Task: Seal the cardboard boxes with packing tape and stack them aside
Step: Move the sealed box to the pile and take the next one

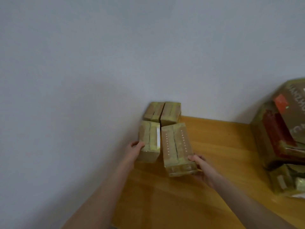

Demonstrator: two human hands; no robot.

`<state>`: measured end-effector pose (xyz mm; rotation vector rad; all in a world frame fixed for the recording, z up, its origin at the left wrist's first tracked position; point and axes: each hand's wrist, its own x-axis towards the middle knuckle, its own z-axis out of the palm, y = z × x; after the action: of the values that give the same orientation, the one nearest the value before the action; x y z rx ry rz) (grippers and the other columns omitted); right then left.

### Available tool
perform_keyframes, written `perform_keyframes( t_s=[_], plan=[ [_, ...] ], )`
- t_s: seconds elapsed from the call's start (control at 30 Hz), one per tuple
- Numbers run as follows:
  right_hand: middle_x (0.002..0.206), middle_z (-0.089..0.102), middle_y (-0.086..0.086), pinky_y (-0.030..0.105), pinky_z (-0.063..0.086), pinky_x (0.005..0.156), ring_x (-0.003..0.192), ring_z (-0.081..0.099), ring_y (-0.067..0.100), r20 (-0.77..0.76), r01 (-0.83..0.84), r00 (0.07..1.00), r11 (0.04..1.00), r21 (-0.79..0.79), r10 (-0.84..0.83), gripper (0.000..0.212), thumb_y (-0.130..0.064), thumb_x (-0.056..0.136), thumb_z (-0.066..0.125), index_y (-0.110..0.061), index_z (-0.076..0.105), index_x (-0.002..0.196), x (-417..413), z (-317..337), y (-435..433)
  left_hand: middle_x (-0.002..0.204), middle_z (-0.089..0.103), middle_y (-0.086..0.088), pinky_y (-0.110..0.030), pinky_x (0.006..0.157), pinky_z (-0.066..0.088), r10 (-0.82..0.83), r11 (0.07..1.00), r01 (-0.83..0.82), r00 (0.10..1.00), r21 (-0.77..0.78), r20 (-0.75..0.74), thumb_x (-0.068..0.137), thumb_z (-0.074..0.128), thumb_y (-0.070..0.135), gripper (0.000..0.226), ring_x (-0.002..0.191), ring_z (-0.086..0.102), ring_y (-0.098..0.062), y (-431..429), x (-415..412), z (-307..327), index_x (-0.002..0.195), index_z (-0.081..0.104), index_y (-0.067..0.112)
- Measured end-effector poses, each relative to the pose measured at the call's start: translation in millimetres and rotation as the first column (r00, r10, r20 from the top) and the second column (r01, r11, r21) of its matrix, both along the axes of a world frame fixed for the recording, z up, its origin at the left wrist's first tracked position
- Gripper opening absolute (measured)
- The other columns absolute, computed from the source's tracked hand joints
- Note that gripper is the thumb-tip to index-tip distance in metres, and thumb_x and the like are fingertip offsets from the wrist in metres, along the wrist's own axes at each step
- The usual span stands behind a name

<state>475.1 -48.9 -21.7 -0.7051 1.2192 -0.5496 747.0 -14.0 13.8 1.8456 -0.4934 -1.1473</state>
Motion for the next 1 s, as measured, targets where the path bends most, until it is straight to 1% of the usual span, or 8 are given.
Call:
perform_keyframes(
  t_s=[0.1,0.23,0.3,0.5,0.57,0.7,0.77,1.0],
  plan=[
    [0.117,0.063,0.010,0.039,0.054,0.076,0.104,0.062,0.026,0.005,0.057,0.998,0.997,0.050,-0.057,0.045,-0.030,0.082,0.074,-0.017,0.055,0.121,23,-9,4,0.125,0.056,-0.009,-0.044,0.088,0.055,-0.058,0.998,0.057,0.996,0.015,0.066,0.089,0.064,0.035,0.055,0.105,0.059,-0.024,-11,14,-5,0.137,0.044,0.016],
    [0.112,0.063,0.008,0.032,0.050,0.063,0.093,0.062,0.021,0.030,0.118,0.992,0.992,0.055,-0.120,0.041,-0.024,0.087,0.069,-0.015,0.055,0.125,53,-8,7,0.123,0.059,-0.006,-0.035,0.079,0.056,-0.175,0.984,0.176,0.968,0.013,0.180,0.097,0.054,0.027,0.043,0.099,0.061,-0.018,-23,26,-9,0.138,0.046,0.015],
    [0.112,0.063,0.003,0.029,0.048,0.063,0.092,0.062,0.017,0.024,0.125,0.992,0.992,0.016,-0.125,0.043,-0.027,0.091,0.065,-0.018,0.053,0.132,65,-7,9,0.125,0.061,-0.004,-0.037,0.088,0.054,-0.253,0.967,0.251,0.929,0.040,0.269,0.099,0.048,0.018,0.038,0.106,0.060,-0.020,-28,27,-10,0.137,0.050,0.019],
    [0.144,0.049,0.008,0.035,0.044,0.095,0.127,0.050,0.028,-0.320,-0.122,0.947,0.964,-0.236,0.041,0.058,-0.041,0.098,0.050,-0.017,0.036,0.149,83,-10,5,0.130,0.056,-0.010,-0.038,0.096,0.048,-0.449,0.886,0.409,0.643,0.218,0.620,0.096,0.043,0.009,0.037,0.114,0.054,-0.028,-37,13,-4,0.131,0.054,0.013],
    [0.145,0.047,0.009,0.039,0.043,0.102,0.129,0.049,0.028,-0.439,-0.203,0.897,0.934,-0.295,0.057,0.061,-0.043,0.097,0.052,-0.013,0.036,0.148,82,-4,1,0.141,0.045,-0.010,-0.038,0.101,0.043,-0.453,0.870,0.446,0.551,0.212,0.700,0.096,0.046,0.011,0.041,0.125,0.047,-0.028,-39,3,2,0.137,0.048,0.013],
    [0.146,0.043,0.007,0.032,0.043,0.091,0.126,0.049,0.024,-0.694,-0.296,0.720,0.896,-0.331,-0.019,0.062,-0.044,0.094,0.058,-0.017,0.038,0.145,56,17,-7,0.149,0.034,-0.007,-0.039,0.106,0.039,-0.495,0.815,0.538,0.451,0.217,0.742,0.097,0.049,0.016,0.043,0.133,0.040,-0.026,-49,-39,16,0.140,0.045,0.015],
    [0.145,0.044,0.005,0.034,0.044,0.096,0.127,0.047,0.024,-0.780,-0.319,0.622,0.889,-0.329,-0.065,0.060,-0.046,0.092,0.059,-0.021,0.040,0.144,32,28,-8,0.153,0.029,-0.007,-0.040,0.109,0.038,-0.536,0.776,0.584,0.410,0.239,0.738,0.096,0.052,0.015,0.048,0.136,0.036,-0.026,-59,-67,15,0.142,0.041,0.014],
    [0.143,0.041,0.006,0.038,0.038,0.105,0.131,0.039,0.028,-0.862,-0.294,0.453,0.875,-0.384,-0.226,0.053,-0.039,0.094,0.058,-0.022,0.043,0.141,-62,55,14,0.149,0.031,-0.007,-0.038,0.108,0.037,-0.651,0.607,0.763,0.316,0.223,0.690,0.094,0.054,0.019,0.048,0.132,0.041,-0.026,-64,-187,7,0.141,0.042,0.013]
  ],
)
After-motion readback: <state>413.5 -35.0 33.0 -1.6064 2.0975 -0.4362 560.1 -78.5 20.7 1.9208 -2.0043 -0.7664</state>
